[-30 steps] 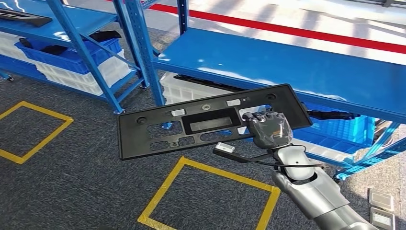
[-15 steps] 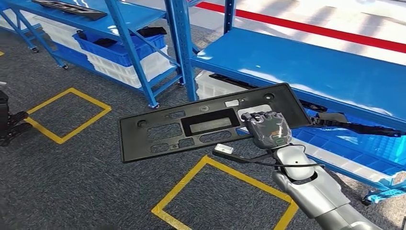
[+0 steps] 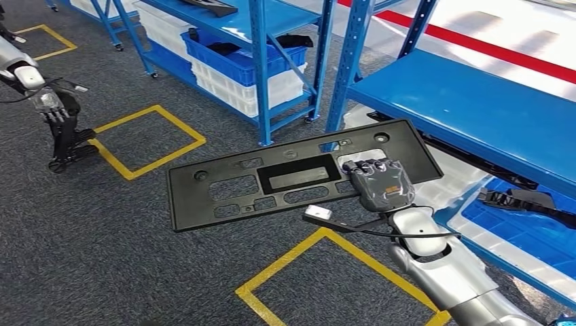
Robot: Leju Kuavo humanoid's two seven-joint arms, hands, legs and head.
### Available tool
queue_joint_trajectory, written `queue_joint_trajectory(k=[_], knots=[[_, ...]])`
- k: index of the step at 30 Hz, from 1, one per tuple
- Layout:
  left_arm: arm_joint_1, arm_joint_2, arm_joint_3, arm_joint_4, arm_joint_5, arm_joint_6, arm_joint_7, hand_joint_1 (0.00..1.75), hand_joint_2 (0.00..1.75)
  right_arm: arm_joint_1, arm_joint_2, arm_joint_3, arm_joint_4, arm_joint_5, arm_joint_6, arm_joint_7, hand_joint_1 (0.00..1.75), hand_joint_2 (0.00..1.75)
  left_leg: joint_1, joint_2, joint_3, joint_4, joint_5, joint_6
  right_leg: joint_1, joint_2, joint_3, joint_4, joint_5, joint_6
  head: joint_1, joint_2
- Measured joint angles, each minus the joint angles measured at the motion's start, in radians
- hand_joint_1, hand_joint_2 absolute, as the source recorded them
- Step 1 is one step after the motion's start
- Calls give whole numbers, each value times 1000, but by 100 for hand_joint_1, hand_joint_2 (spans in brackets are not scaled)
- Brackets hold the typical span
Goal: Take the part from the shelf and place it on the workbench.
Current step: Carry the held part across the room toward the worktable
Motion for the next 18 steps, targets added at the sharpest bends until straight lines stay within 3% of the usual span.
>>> queue_joint_trajectory(k=[1, 2, 4, 5, 7, 9, 11, 13, 15, 16, 18], knots=[[1, 0, 0, 0, 0, -1, 0, 0, 175, 2, -1, 0, 1, 0, 0, 0, 175, 175, -1, -14, 1, 0, 0, 1, 3, 3, -9, 6, 16, -2, 0, 0], [1, 0, 0, 0, 0, -1, 0, 0, 175, 4, -1, 0, 1, 1, 0, 0, 175, 175, -2, -28, 3, 1, -1, 0, 5, 7, -1, -27, 50, -5, 0, 0], [1, 0, 0, 0, -1, -1, -1, 0, 175, 3, -2, 1, 2, 8, 0, 0, 175, 175, -4, -56, 3, 6, -3, -2, 4, 43, 41, -150, 128, -10, 0, 0], [-1, 0, 0, 0, -1, 0, -2, 0, 175, 2, -2, 2, 3, 13, -1, -1, 175, 175, -4, -70, -1, 11, -4, -5, 2, 63, 59, -201, 149, -11, 0, 0], [-2, 0, 0, 0, 0, 1, -4, 0, 175, 1, -3, 5, 5, 20, -3, -2, 175, 175, -2, -94, -12, 16, -3, -13, 2, 85, 72, -237, 153, -15, 0, 0], [3, 1, 0, 0, 3, 2, -6, 0, 175, 0, -3, 10, 6, 25, -6, -5, 175, 175, 1, -108, -18, 18, -3, -21, 2, 63, 76, -242, 153, -22, 0, 0], [4, 1, 1, 0, 10, 4, -9, 0, 175, -3, -1, 16, 3, 31, -10, -10, 175, 175, -2, -69, -35, 52, -25, -32, -3, 38, 80, -245, 153, -30, -1, 0], [-2, 1, 2, 0, 16, 5, -17, 0, 175, -3, -1, 21, -1, 38, -19, -22, 175, 175, 1, -8, -87, 157, -77, -46, -4, 8, 84, -245, 150, -35, -2, 0], [-6, 1, 2, 0, 20, 5, -23, 0, 175, -1, -3, 34, -4, 47, -27, -35, 175, 175, 9, 14, -143, 262, -111, -55, -3, -22, 87, -244, 145, -37, -2, 0], [-6, 1, 2, 0, 20, 5, -24, 0, 175, 0, -3, 42, -6, 51, -30, -40, 175, 175, 12, 18, -150, 274, -104, -57, -3, -36, 89, -244, 142, -36, -2, 0], [-6, 1, 3, 0, 21, 6, -24, 0, 175, 3, -2, 55, -12, 54, -33, -43, 175, 175, 13, 31, -108, 188, -44, -54, -3, -62, 99, -244, 134, -33, -2, 0]])
